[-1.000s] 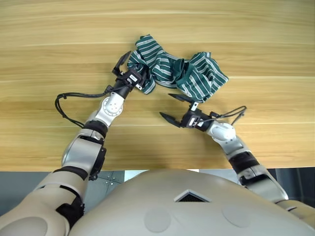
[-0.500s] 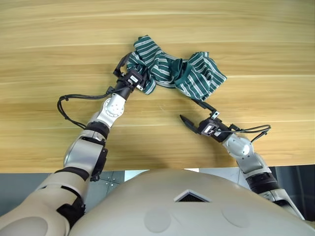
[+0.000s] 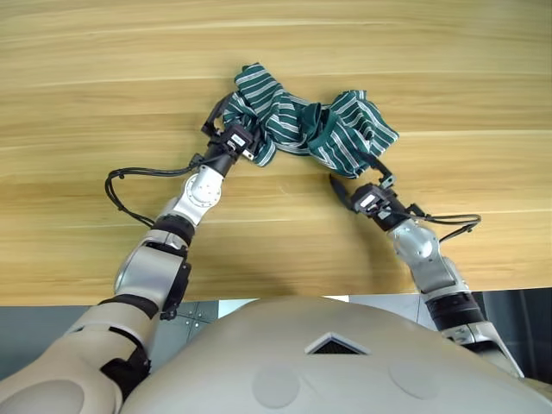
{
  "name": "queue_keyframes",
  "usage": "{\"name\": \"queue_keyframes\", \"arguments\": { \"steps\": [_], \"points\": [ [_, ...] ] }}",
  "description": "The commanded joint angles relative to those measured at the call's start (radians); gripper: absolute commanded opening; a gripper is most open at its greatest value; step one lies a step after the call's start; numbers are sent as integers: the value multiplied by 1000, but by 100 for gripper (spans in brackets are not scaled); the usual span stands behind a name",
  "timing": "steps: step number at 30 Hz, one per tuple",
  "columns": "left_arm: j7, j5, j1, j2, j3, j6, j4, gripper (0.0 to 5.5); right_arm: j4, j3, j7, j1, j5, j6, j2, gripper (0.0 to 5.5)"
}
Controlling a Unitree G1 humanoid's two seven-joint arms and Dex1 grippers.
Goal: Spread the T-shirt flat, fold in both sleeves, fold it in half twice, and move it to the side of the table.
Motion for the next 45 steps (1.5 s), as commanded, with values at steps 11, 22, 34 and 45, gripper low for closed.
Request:
{"name": "queue_keyframes", "arguments": {
  "steps": [11,22,34,45],
  "points": [
    [0,48,45,-1,-36,42,12,411,98,-32,-59,34,-49,110,-37,360],
    [5,40,56,25,-18,43,6,411,193,-42,-104,23,-59,114,-63,203],
    [9,31,67,50,6,49,6,411,266,25,-108,4,-108,56,-72,33],
    [-65,-45,123,141,51,-179,-103,411,266,34,-182,-95,-101,-59,-64,1]
  ]
}}
